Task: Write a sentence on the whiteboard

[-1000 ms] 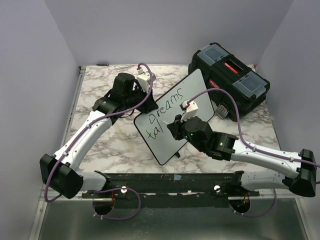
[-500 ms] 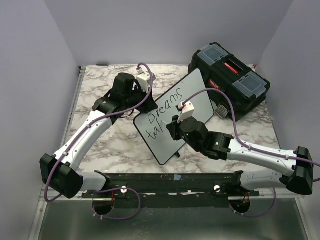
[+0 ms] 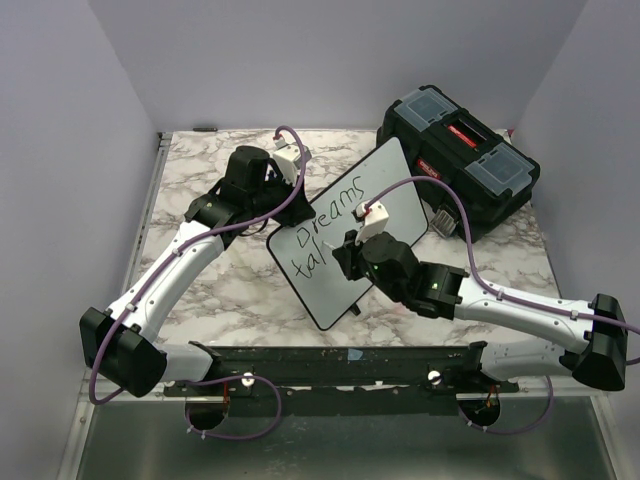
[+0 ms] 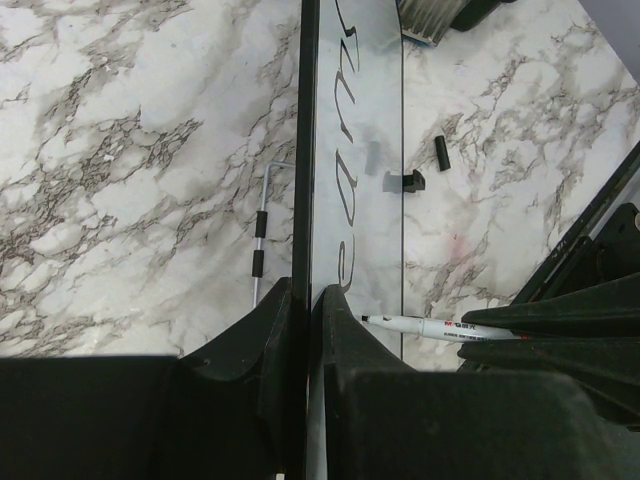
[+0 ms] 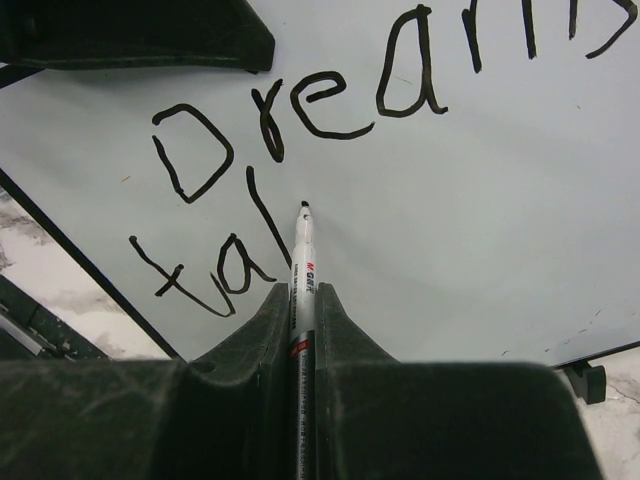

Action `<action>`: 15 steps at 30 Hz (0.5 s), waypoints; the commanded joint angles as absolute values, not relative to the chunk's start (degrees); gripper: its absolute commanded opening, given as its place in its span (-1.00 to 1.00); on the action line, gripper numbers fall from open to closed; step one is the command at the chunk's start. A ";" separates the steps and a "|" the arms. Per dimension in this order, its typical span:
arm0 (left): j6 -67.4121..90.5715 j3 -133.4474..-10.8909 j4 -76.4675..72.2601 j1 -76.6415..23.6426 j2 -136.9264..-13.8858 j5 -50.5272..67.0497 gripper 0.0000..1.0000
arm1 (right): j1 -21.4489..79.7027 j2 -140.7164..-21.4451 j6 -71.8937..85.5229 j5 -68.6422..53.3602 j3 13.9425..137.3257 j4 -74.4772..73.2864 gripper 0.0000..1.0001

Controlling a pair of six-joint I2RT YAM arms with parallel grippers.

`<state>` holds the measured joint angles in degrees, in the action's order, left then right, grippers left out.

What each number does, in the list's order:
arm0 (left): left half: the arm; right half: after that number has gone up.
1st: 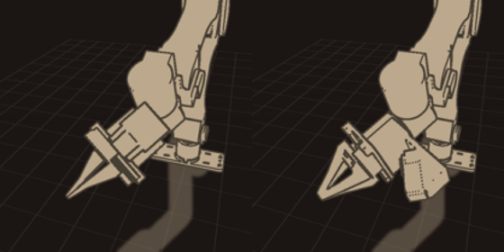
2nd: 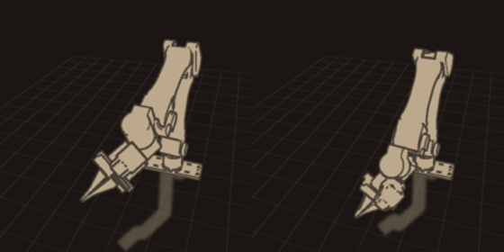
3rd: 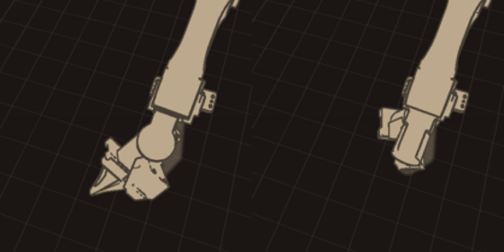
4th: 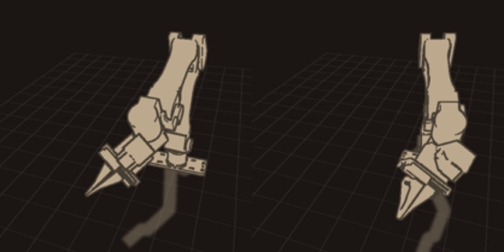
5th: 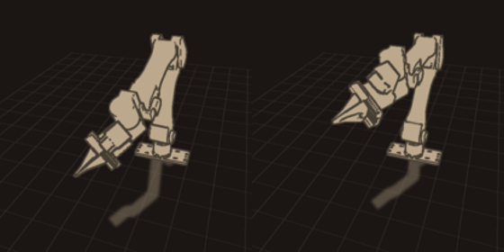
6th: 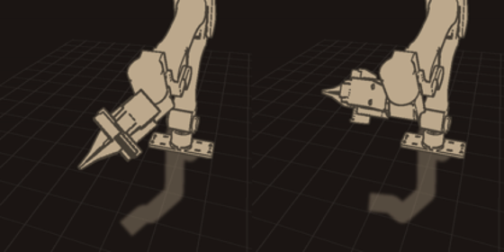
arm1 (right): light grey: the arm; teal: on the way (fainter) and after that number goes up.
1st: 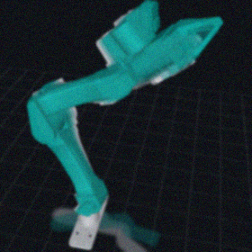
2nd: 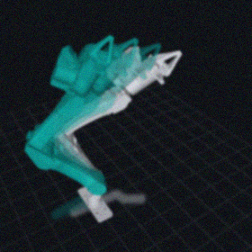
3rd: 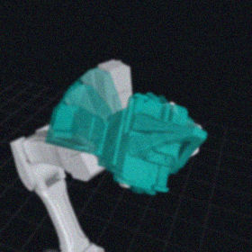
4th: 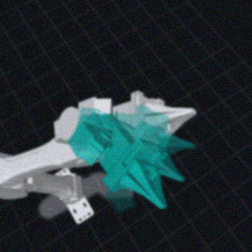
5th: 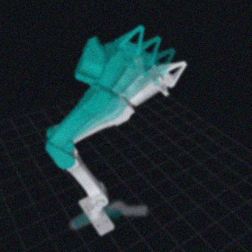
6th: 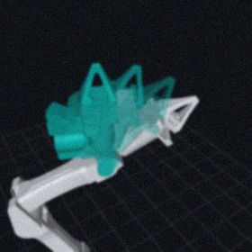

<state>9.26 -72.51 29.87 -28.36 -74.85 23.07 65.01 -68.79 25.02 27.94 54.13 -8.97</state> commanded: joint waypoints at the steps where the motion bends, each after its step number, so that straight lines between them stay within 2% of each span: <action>1: 5.72 -70.40 38.38 -30.15 -76.55 21.43 -1.00 | 64.78 -69.95 25.27 23.41 52.50 -8.88 -0.99; 15: 5.76 -70.40 38.41 -30.15 -76.68 21.40 -1.00 | 64.82 -69.35 26.21 21.34 51.79 -9.25 -0.99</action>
